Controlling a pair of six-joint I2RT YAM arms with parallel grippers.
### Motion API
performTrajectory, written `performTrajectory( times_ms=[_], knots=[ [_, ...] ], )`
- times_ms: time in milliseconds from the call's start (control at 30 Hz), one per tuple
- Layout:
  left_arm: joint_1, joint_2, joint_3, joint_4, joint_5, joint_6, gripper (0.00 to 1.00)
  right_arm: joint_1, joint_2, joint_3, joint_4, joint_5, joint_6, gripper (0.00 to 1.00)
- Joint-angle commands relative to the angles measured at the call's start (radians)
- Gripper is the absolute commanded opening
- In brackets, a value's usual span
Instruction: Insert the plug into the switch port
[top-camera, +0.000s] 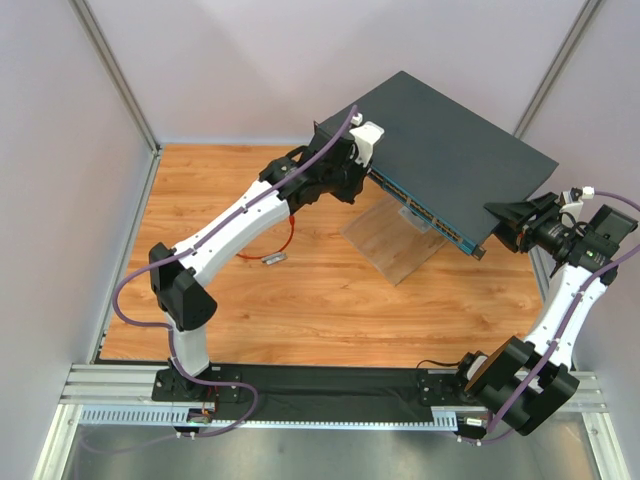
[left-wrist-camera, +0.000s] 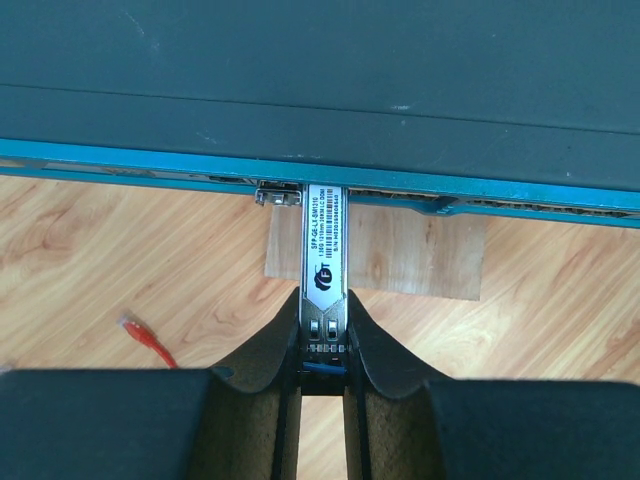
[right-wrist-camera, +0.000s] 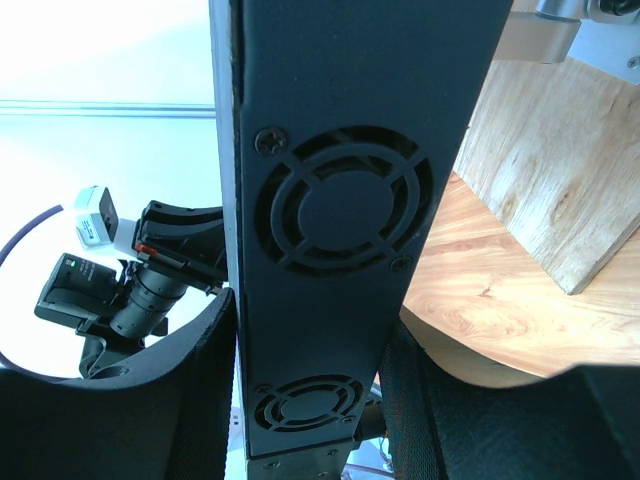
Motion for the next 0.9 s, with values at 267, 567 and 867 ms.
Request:
performTrajectory(
  times_ms=[267, 567, 867],
  knots=[
    [0.006, 0.033, 0.072, -0.006, 0.025, -0.021, 0.00, 0.023, -0.020, -0.012, 0.077, 0.038, -0.104, 0.00],
    [0.006, 0.050, 0.070, -0.001, 0.025, -0.027, 0.00, 0.023, -0.018, -0.012, 0.077, 0.036, -0.106, 0.00],
    [0.006, 0.056, 0.119, 0.002, 0.025, -0.034, 0.00, 0.023, -0.017, -0.015, 0.063, 0.032, -0.121, 0.00]
  ],
)
